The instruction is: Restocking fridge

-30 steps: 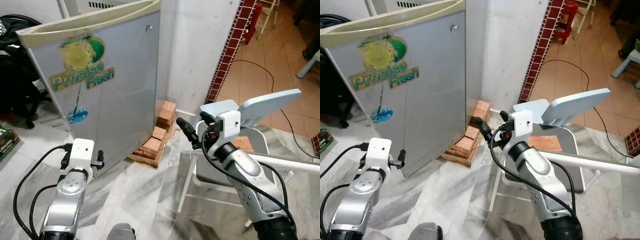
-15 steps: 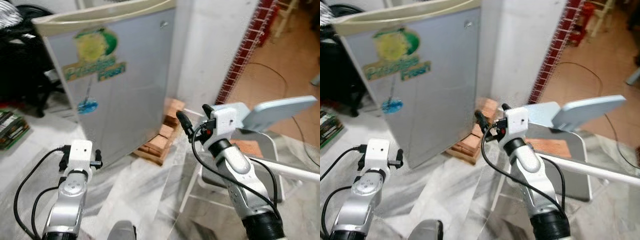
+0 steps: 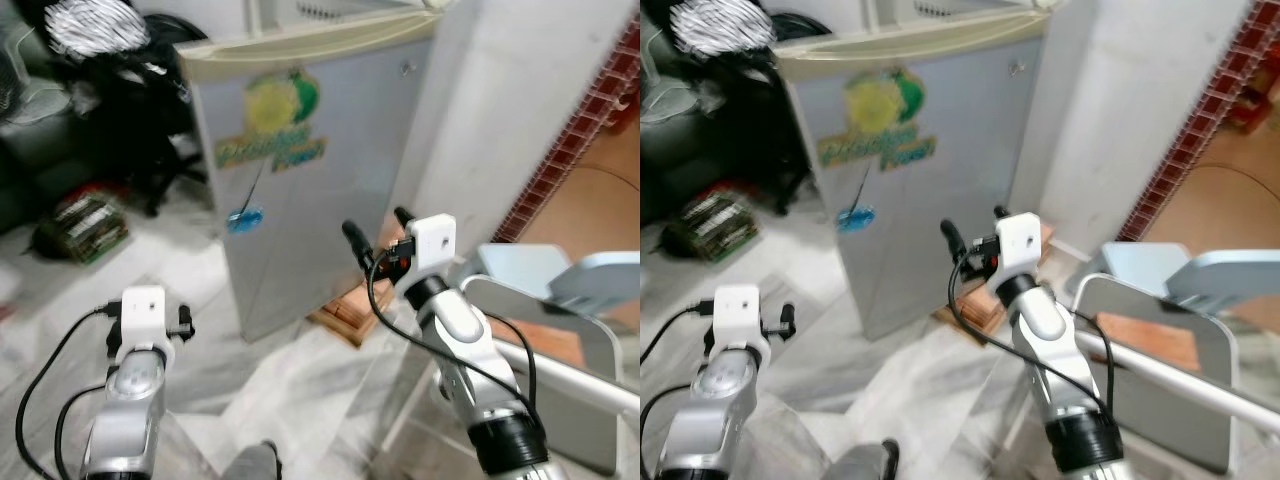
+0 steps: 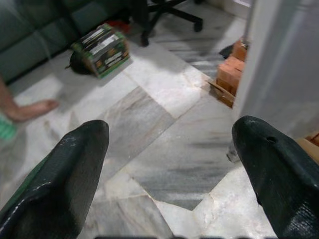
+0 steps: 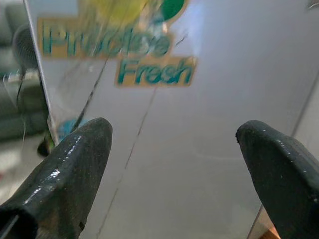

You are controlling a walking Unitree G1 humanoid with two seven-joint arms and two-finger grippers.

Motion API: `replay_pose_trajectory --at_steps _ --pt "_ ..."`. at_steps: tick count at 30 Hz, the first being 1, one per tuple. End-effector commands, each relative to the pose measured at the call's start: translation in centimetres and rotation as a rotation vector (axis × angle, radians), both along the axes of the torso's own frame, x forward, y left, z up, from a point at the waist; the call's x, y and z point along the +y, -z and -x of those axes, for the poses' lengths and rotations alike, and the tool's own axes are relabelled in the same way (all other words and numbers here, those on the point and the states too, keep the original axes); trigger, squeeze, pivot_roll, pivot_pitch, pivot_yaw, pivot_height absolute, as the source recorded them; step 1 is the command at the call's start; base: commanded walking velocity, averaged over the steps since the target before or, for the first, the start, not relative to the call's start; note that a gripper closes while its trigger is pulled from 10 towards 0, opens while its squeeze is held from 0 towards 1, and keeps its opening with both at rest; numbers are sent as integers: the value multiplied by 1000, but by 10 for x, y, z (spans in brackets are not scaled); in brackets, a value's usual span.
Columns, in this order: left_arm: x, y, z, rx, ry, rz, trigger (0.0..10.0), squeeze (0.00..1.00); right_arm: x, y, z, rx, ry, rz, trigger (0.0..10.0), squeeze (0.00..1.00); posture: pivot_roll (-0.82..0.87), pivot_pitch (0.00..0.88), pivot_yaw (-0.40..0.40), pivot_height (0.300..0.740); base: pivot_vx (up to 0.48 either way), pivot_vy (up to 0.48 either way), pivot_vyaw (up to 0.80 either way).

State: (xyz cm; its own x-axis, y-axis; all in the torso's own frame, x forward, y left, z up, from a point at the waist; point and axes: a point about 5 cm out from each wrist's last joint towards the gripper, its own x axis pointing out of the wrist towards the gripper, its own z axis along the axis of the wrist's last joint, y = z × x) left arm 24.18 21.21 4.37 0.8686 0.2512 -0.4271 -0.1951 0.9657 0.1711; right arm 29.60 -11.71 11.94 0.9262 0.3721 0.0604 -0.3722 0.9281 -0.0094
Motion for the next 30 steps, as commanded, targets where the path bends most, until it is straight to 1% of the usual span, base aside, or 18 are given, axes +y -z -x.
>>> replay_pose_trajectory --at_steps 1,7,10,11,12,13,15,16,17,19,21,22,27,30 --pt "2 -3 -1 -17 0 -1 10000 0 8 -8 -4 -34 -20 -17 10000 0 123 15 -27 740 439 0 0" --pt "1 -3 -2 -15 4 5 10000 0 17 -13 -11 -48 -35 -44 10000 0 121 12 -27 740 453 0 0" --pt "-1 -2 -2 -12 7 9 10000 0 25 -18 -15 -66 -57 -63 10000 0 118 13 -26 740 454 0 0" --pt "-1 -1 -2 -12 10 8 10000 0 32 -22 -17 -79 -78 -80 10000 0 117 12 -25 740 454 0 0" --pt "-1 -1 -2 -12 10 8 10000 0 32 -22 -17 -79 -78 -80 10000 0 117 12 -25 740 454 0 0" --pt "-2 -1 -3 -13 11 9 10000 0 39 -27 -19 -93 -108 -91 10000 0 118 10 -25 740 454 0 0" --pt "-2 -1 -4 -13 11 10 10000 0 42 -28 -20 -97 -118 -94 10000 0 118 10 -25 740 454 0 0" --pt "-2 -1 -4 -12 8 12 10000 0 46 -31 -21 -103 -139 -103 10000 0 119 9 -26 740 409 0 0" --pt "-2 -1 -4 -10 4 12 10000 0 55 -36 -21 -116 -202 -125 10000 0 121 9 -28 740 292 0 0" --pt "-2 -1 -4 -10 -1 17 10000 0 65 -42 -16 -114 -305 -182 10000 0 123 7 -30 740 137 0 0" --pt "-2 -1 -5 -12 -5 21 10000 0 71 -42 -12 -90 -377 -199 10000 0 123 7 -30 740 0 0 0" --pt "-3 0 -4 -7 -1 7 10000 0 74 -42 -10 -95 -400 -185 10000 0 123 9 -33 740 0 0 0" --pt "-4 2 -3 6 -7 0 10000 0 76 -38 -12 -88 -362 -144 10000 0 122 11 -34 740 0 0 0" --pt "-4 2 -3 5 -7 2 10000 0 78 -38 -12 -94 -364 -132 10000 0 124 12 -34 740 0 0 0"
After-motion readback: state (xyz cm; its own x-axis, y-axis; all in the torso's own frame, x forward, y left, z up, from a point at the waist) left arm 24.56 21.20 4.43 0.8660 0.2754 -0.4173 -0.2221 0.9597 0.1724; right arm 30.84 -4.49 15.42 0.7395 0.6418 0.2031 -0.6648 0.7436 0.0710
